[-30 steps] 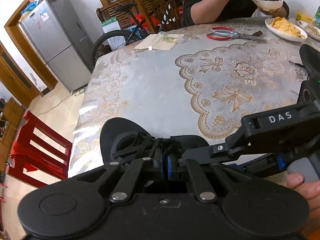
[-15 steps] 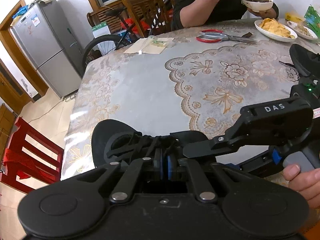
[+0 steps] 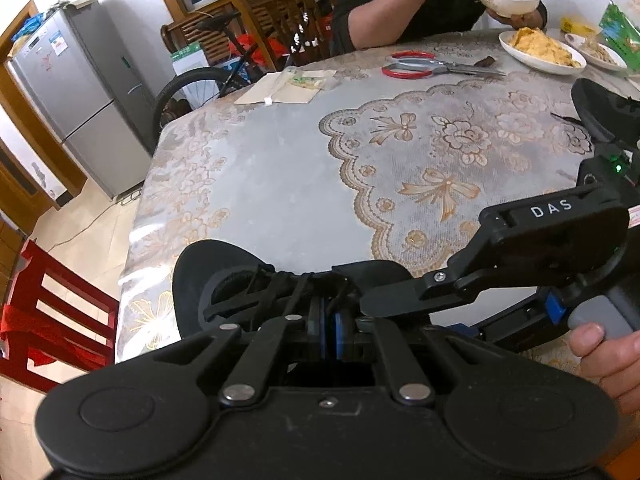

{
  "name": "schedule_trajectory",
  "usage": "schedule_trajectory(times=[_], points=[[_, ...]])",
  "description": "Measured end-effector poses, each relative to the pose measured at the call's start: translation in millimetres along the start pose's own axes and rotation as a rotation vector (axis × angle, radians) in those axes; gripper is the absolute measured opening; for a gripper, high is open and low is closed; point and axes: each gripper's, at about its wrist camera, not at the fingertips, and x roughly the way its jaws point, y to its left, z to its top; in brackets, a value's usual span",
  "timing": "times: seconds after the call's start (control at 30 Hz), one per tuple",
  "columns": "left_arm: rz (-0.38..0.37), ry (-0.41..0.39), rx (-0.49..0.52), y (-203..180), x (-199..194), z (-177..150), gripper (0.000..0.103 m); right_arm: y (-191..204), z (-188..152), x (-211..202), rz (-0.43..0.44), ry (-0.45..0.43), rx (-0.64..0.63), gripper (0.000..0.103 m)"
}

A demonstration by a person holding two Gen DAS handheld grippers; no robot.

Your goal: Lace up shoes with both hands

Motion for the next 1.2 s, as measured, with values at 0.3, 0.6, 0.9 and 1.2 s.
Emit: schedule_trajectory(times=[0.3,0.6,0.9,1.2], points=[[-0.011,-0.01,-0.004,7,2,4,0.005,3,0,-1,-0.011,-0.003,-0.016,0.053],[0.019,-0.008,0.068,-4,7,0,0.005,34,-9,-10,-0.137,-0.025,-0.15,0.053],[0.113,0.049,0.056,-1,3,-14,0.037,70,-22,-16,-0.196,-0.03,-0.346,0.054],[0.192,0.002,0.142,-24,-24,-33,0.048,68,-26,-7,-0.259,-0.011,-0.378,0.054]])
